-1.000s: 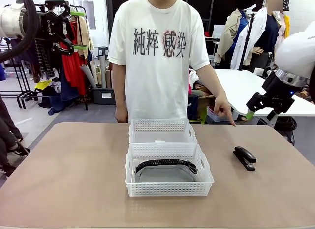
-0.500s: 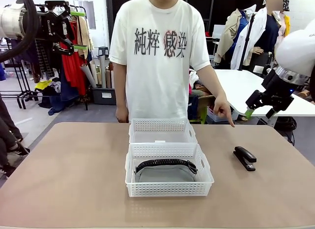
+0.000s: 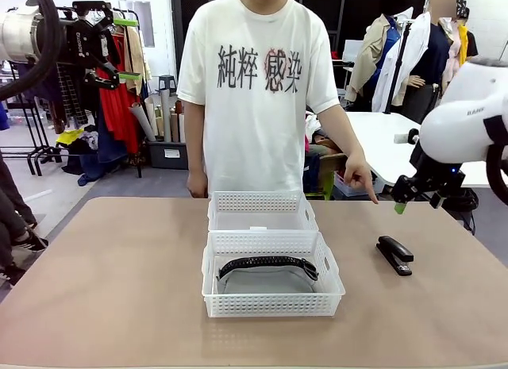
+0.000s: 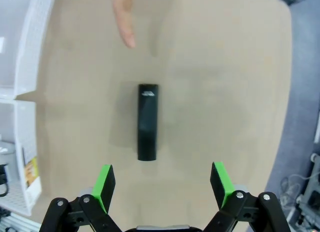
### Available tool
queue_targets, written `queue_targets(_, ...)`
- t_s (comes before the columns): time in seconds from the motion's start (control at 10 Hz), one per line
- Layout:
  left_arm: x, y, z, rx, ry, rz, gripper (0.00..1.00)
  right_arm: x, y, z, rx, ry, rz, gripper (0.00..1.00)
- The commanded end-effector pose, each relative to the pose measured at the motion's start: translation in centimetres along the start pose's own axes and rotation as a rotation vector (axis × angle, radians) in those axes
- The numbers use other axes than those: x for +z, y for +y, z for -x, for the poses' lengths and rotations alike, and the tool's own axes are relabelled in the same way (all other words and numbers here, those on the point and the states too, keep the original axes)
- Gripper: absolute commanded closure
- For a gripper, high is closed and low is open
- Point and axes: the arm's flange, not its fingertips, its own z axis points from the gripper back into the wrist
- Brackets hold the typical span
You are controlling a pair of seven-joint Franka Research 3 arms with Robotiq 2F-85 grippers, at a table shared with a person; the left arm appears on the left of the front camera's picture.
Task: Distribute items into two baskets.
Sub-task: Pick up the Stapler that the person points to.
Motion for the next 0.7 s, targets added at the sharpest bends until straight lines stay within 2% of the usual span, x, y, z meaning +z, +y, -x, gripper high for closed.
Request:
queue_targets(0.0,0.1,-0.1,0.1,-0.001,0.000,0.001,0.00,-2.2,0.3,0.9,-0.041,0.021,0.071,0.00)
queue_targets(0.3,0.1,-0.1,0.1,-0.001,0.000,0.001,0.00,-5.1,1.0,2.3,-0.046,0.012,0.082,0.00)
queue_targets(0.6,0.1,-0.1,0.1,-0.001,0.000,0.001,0.00,-6.9,2.0,2.3,-0.058,0.083,0.077,0.00)
